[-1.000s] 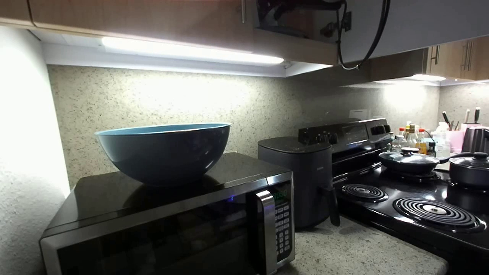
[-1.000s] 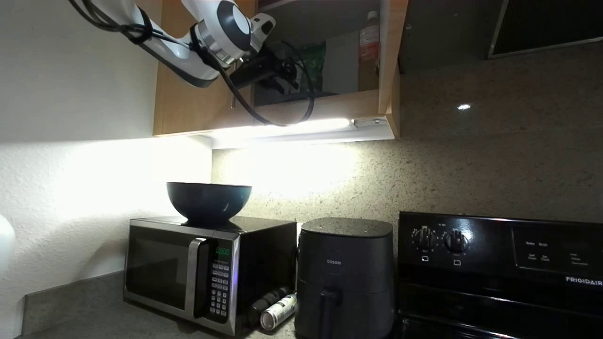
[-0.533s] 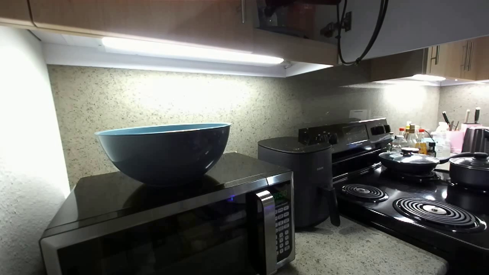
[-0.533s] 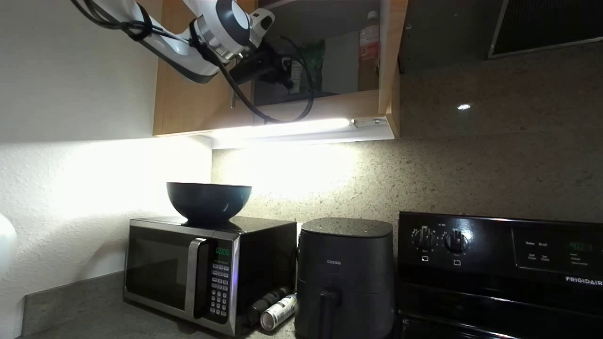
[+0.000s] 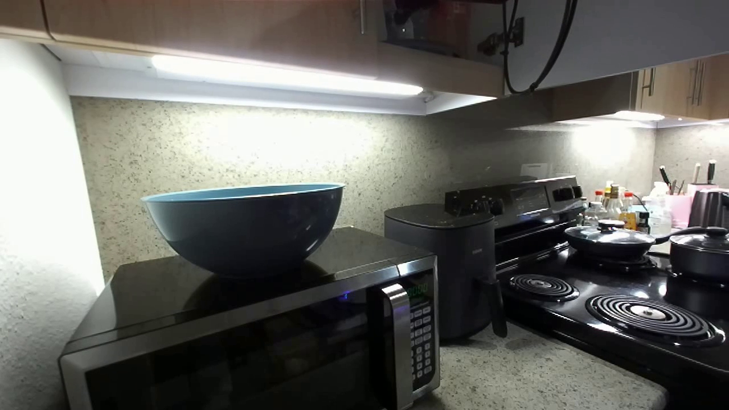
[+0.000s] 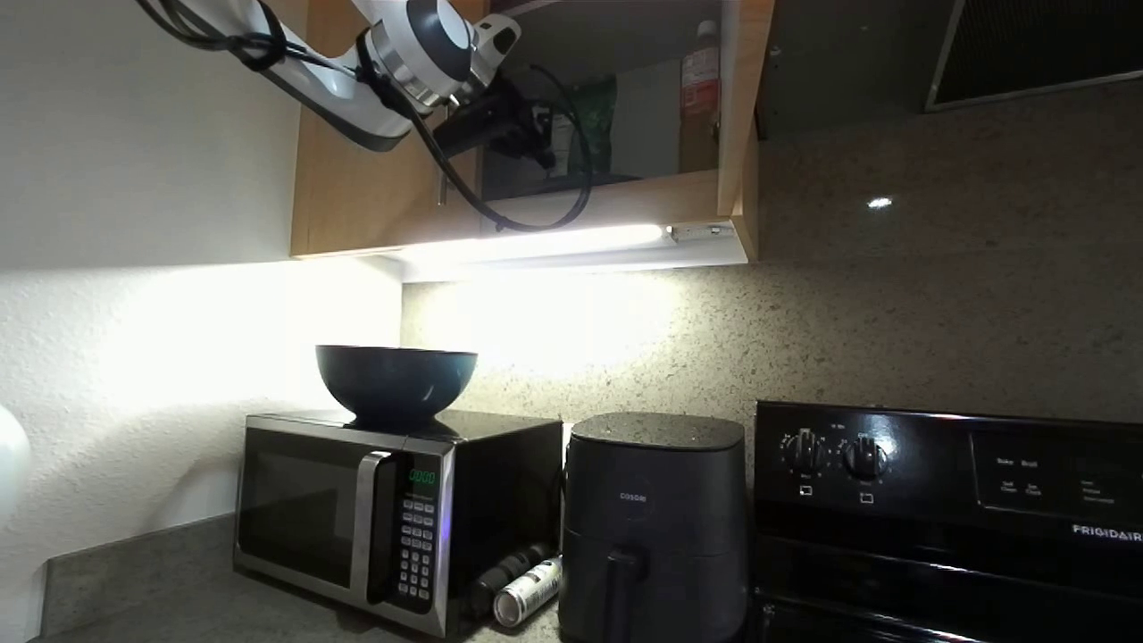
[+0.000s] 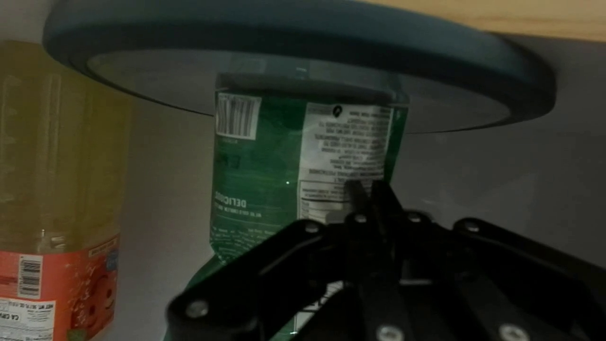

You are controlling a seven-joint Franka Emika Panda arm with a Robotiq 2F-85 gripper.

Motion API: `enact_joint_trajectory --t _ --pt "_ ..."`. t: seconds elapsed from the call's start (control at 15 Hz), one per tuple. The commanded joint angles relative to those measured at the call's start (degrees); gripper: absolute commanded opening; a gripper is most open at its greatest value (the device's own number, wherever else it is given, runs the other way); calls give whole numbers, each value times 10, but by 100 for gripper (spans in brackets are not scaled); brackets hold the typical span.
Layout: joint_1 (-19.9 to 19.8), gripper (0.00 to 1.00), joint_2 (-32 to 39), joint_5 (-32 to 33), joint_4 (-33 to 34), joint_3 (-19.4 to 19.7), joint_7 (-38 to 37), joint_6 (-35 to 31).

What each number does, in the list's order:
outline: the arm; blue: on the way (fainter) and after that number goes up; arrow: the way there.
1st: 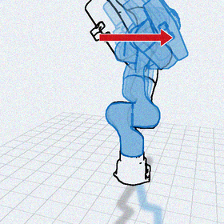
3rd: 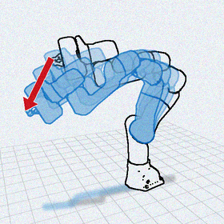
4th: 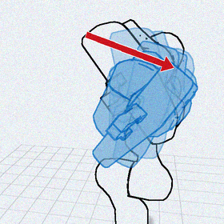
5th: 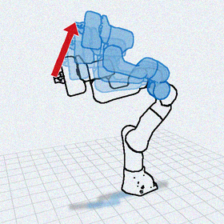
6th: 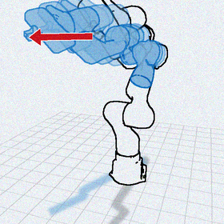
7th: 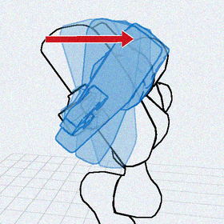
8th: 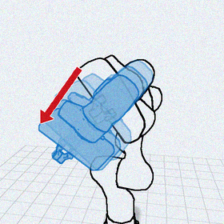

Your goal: Remove the green packet from the bottom shelf of the open cabinet and then put it on the counter

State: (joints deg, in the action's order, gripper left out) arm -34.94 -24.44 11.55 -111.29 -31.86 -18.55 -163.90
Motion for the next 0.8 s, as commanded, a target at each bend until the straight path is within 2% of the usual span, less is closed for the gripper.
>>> enact_joint_trajectory --t 0.0,0.13,0.47,0.67,0.73 --pt "10 36 4 -8 1 5 4 4" --pt "-9 47 3 1 3 -6 -13 1" --pt "-26 78 5 10 2 -15 -21 -5" --pt "-91 97 11 54 5 -60 -49 -48" --pt "-112 99 14 65 8 -79 -58 -55"
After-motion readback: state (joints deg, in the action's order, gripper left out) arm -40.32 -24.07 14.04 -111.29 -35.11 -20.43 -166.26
